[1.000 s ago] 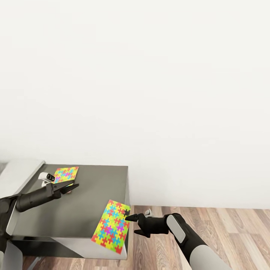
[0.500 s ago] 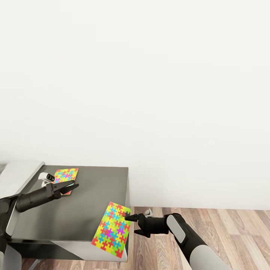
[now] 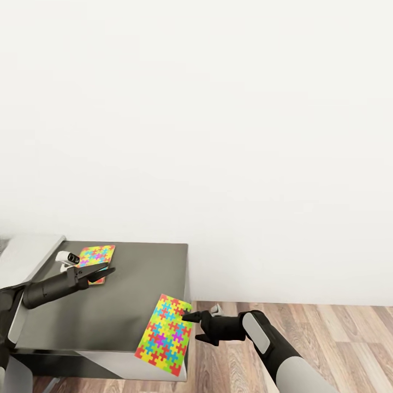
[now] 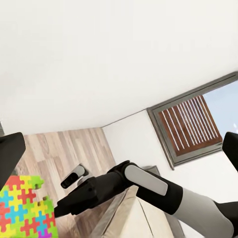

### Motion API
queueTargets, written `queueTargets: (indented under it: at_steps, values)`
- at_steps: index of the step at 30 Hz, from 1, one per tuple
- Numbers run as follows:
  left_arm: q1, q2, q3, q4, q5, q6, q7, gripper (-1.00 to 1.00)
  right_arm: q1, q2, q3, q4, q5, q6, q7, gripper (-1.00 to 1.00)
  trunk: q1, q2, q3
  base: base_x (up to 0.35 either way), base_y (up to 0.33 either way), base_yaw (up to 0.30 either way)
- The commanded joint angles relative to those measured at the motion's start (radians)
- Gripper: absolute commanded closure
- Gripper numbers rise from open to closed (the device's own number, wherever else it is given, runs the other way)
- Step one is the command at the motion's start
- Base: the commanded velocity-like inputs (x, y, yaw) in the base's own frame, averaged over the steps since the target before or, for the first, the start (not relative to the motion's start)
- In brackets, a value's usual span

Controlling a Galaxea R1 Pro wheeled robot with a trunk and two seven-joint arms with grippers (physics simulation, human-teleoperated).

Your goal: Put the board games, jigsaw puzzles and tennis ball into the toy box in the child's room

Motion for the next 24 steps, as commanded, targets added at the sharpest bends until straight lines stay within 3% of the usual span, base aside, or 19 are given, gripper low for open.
queueTargets:
  at_steps: [1, 24]
  values:
    - [0.0, 0.0, 0.0, 0.0, -0.001, 0.011, -0.004, -1.0, -0.001, 0.0, 0.0, 0.0, 0.006, 0.002, 0.006, -1.0, 0.0, -0.001, -0.001, 0.0, 0.079, 0.0]
    - [0.0, 0.0, 0.0, -0.001, -0.001, 0.011, -0.004, -1.0, -0.001, 0.0, 0.0, 0.0, 0.006, 0.002, 0.006, -1.0, 0.0, -0.001, -0.001, 0.0, 0.017, 0.0]
